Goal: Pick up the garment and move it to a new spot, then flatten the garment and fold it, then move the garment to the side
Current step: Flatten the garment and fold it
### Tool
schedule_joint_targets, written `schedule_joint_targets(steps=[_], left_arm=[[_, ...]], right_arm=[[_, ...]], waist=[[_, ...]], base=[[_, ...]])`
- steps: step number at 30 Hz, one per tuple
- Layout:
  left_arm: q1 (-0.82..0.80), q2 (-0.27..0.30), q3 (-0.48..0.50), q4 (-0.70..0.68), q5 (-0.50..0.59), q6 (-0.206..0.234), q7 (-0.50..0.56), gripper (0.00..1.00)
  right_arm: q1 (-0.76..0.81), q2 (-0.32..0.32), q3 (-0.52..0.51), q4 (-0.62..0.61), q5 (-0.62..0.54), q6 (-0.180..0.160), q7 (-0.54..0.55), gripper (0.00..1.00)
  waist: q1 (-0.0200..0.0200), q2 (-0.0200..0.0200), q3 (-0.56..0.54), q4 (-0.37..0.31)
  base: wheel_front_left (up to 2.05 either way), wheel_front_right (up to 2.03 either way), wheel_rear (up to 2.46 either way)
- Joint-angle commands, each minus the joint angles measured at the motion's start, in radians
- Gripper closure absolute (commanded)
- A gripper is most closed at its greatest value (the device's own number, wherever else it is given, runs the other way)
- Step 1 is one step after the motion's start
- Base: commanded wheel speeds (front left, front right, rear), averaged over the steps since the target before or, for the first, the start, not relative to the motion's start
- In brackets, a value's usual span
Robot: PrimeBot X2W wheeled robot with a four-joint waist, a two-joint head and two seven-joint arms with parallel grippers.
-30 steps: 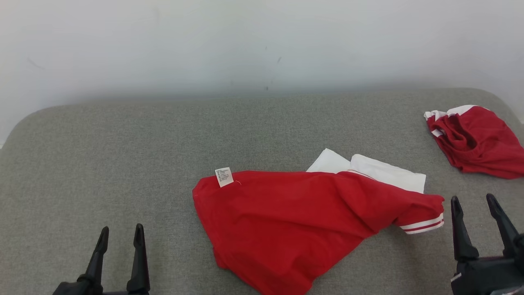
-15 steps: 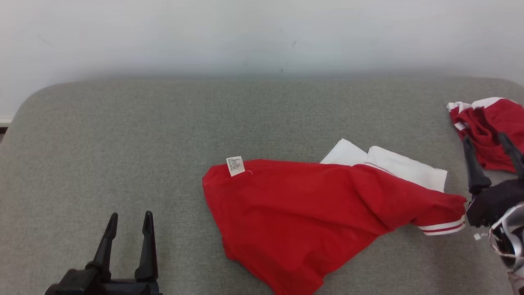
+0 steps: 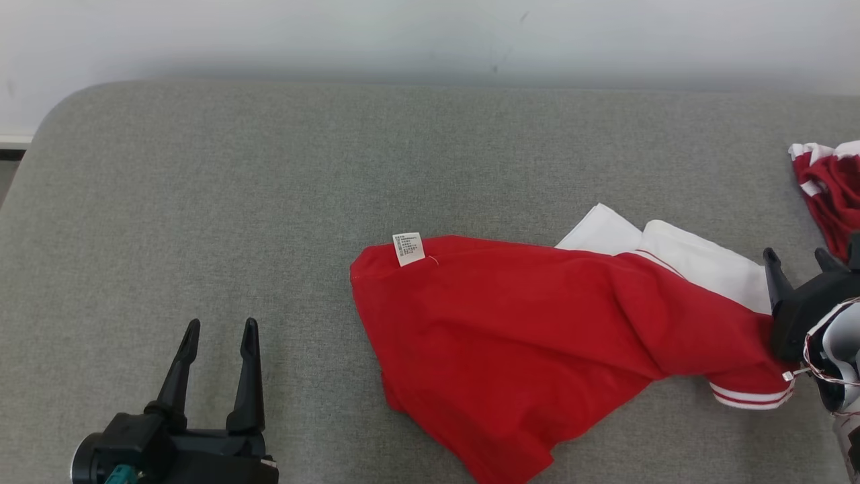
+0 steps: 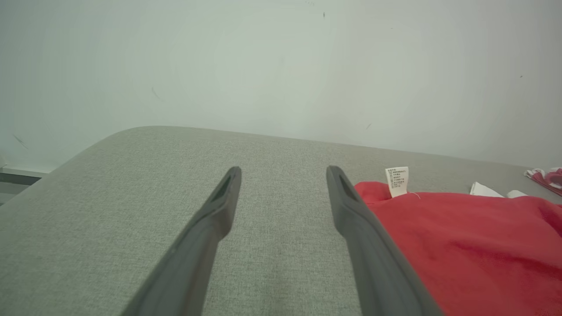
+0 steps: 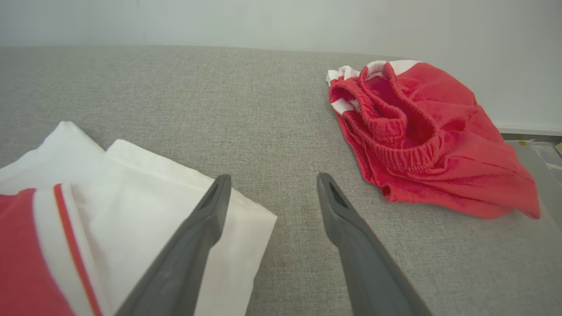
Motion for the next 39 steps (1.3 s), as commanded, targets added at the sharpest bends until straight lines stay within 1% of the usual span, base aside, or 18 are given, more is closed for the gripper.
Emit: schedule_joint_targets(steps=[1, 5, 9, 10, 11, 12, 13, 18, 24, 26, 34, 39], left_arm=[[-0.016, 0.005, -0.005, 0.003, -0.007, 0.001, -0.003, 0.0], [-0.026, 0.007, -0.009, 0.004, -0.009, 0.001, -0.003, 0.0], [-0.038, 0.007, -0.014, 0.006, -0.012, 0.001, -0.003, 0.0], [-0.039, 0.008, -0.014, 0.007, -0.013, 0.001, -0.003, 0.0], [-0.04, 0.008, -0.014, 0.008, -0.014, 0.001, -0.003, 0.0], [-0.042, 0.008, -0.014, 0.009, -0.014, 0.001, -0.003, 0.0], [-0.046, 0.008, -0.013, 0.009, -0.014, 0.001, -0.003, 0.0], [-0.046, 0.005, -0.01, 0.016, -0.013, 0.001, -0.003, 0.0], [-0.031, 0.002, 0.001, 0.024, -0.014, 0.001, -0.003, 0.0], [-0.027, 0.001, 0.002, 0.025, -0.013, 0.001, -0.003, 0.0], [-0.002, -0.003, 0.013, 0.027, -0.003, 0.001, -0.003, 0.0], [0.018, -0.006, 0.028, 0.028, 0.0, 0.001, -0.003, 0.0]], right_arm=[[-0.014, 0.002, -0.002, 0.028, 0.005, -0.003, 0.007, 0.0], [-0.044, 0.02, -0.01, 0.107, 0.026, -0.003, 0.007, 0.0], [-0.065, 0.038, 0.008, 0.169, 0.039, -0.003, 0.02, 0.0], [-0.07, 0.04, 0.011, 0.181, 0.042, -0.003, 0.022, 0.21], [-0.076, 0.039, 0.015, 0.192, 0.045, -0.003, 0.02, 0.51], [-0.079, 0.038, 0.021, 0.2, 0.048, -0.003, 0.008, 0.69], [-0.084, 0.035, 0.027, 0.206, 0.049, -0.003, -0.003, 1.0], [-0.118, 0.019, 0.057, 0.225, 0.054, -0.003, -0.073, 1.0], [-0.192, 0.015, 0.114, 0.193, 0.029, -0.003, -0.21, 1.0], [-0.21, 0.017, 0.126, 0.187, 0.025, -0.003, -0.228, 1.0], [-0.356, 0.035, 0.253, 0.119, 0.003, -0.003, -0.328, 1.0], [-0.387, 0.05, 0.309, 0.034, 0.013, -0.003, -0.363, 1.0]], waist=[[-0.0002, -0.0001, 0.011, 0.01], [-0.0002, -0.0001, 0.023, 0.014], [-0.0002, -0.0001, 0.035, 0.02], [-0.0002, -0.0001, 0.037, 0.021], [-0.0002, -0.0001, 0.039, 0.021], [-0.0002, -0.0001, 0.041, 0.022], [-0.0002, -0.0001, 0.042, 0.023], [-0.0002, -0.0001, 0.032, 0.028], [-0.0002, -0.0001, 0.004, 0.031], [-0.0002, -0.0001, -0.002, 0.031], [-0.0002, -0.0001, -0.051, 0.029], [-0.0002, -0.0001, -0.082, 0.016]], base=[[0.0, 0.0, 0.0], [0.0, 0.0, 0.0], [0.0, 0.0, 0.0], [0.0, 0.0, 0.0], [0.0, 0.0, 0.0], [0.0, 0.0, 0.0], [0.0, 0.0, 0.0], [0.0, 0.0, 0.0], [0.0, 0.0, 0.0], [0.0, 0.0, 0.0], [0.0, 0.0, 0.0], [0.0, 0.0, 0.0]])
